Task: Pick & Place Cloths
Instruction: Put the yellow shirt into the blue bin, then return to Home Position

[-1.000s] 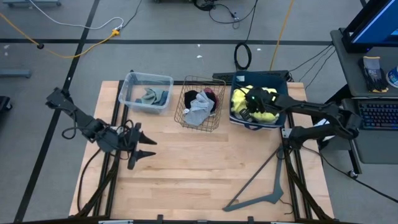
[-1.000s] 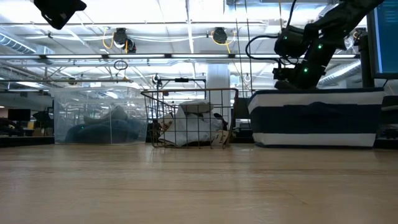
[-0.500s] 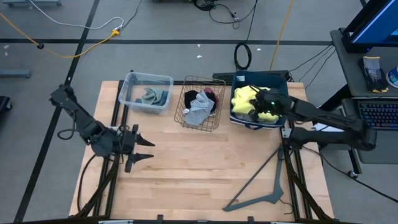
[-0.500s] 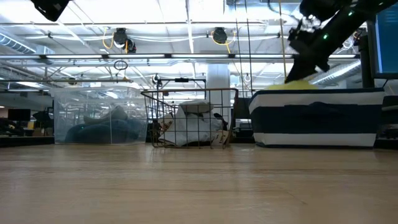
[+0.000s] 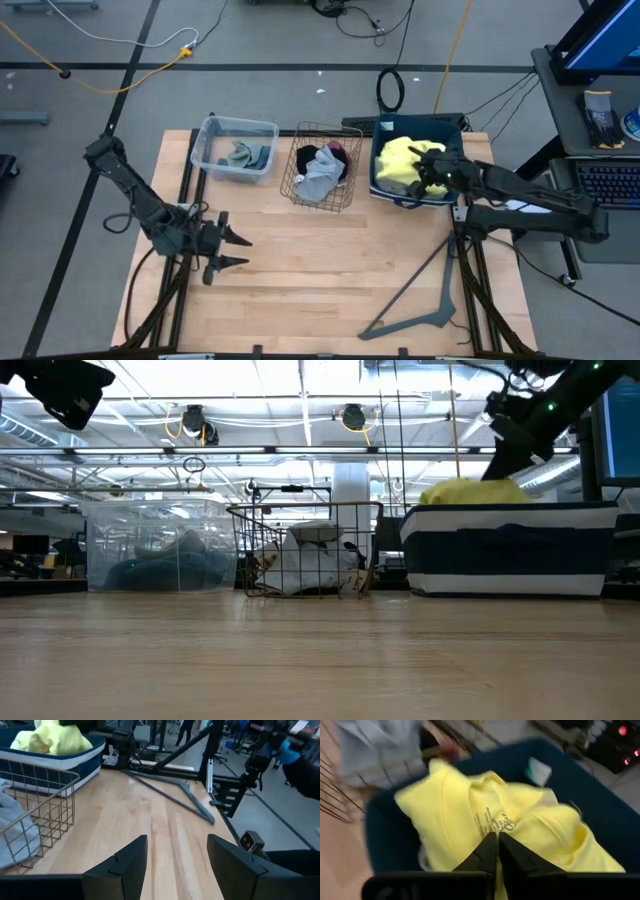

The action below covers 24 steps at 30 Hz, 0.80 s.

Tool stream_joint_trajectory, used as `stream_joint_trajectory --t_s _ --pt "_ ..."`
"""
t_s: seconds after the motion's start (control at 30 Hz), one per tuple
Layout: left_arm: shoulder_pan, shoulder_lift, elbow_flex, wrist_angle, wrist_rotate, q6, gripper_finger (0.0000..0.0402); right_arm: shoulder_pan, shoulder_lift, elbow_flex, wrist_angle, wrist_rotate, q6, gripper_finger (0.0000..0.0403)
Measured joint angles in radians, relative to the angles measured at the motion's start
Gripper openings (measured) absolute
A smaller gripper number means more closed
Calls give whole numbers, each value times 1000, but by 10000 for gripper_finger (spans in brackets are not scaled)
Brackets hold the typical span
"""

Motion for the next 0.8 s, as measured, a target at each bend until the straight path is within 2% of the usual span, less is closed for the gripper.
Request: stream_joint_trajectory --t_s 0.2,0.53,0.63,0.8 --pt "0 -13 0 35 9 27 209 -60 45 0 27 1 -51 44" --pt "0 -13 0 41 36 24 209 -143 128 0 16 -1 -104 152" --pt "0 -13 0 29 44 27 209 -129 104 0 76 -2 -129 164" --pt "0 -13 0 -17 53 19 209 -83 23 0 87 -2 -138 163"
